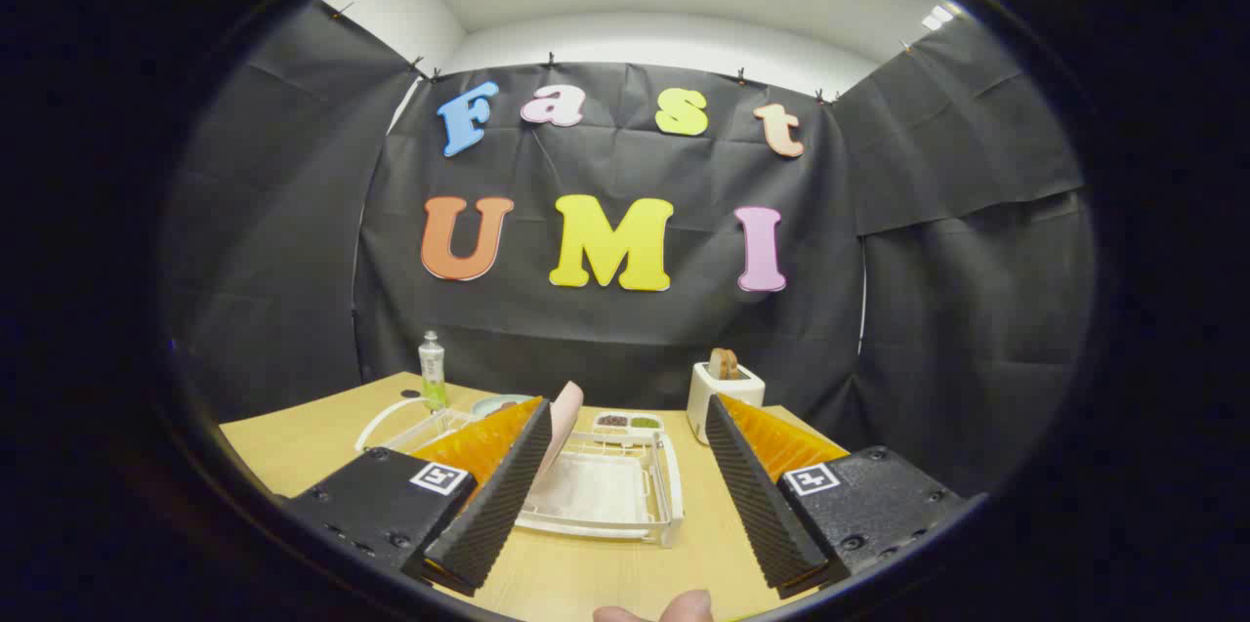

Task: Take the plate from the dish rack, then take the spoon from the basket and place it into the plate.

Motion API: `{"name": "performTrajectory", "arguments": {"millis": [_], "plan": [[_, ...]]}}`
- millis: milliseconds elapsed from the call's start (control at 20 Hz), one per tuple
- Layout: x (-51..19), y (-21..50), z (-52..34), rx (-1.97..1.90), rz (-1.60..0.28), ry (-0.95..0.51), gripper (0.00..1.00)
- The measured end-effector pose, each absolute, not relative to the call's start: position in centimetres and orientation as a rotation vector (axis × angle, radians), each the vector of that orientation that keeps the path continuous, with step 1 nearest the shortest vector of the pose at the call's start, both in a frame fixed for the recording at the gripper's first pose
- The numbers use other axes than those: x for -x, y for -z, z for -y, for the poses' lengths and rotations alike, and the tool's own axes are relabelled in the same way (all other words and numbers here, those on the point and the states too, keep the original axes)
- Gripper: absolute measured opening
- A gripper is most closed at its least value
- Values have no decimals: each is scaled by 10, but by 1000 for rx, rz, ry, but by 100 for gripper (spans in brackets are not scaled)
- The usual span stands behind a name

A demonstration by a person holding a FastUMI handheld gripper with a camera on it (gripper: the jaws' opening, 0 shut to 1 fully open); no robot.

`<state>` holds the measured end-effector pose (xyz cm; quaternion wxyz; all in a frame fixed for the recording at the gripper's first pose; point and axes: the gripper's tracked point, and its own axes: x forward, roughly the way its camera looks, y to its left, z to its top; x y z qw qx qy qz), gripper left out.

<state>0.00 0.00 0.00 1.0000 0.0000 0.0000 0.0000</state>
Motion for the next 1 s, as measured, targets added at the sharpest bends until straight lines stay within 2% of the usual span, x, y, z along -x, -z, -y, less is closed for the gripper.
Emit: {"name": "performTrajectory", "arguments": {"millis": [1000], "plan": [[5, -1, -16, 1, -15, -48, 100]]}}
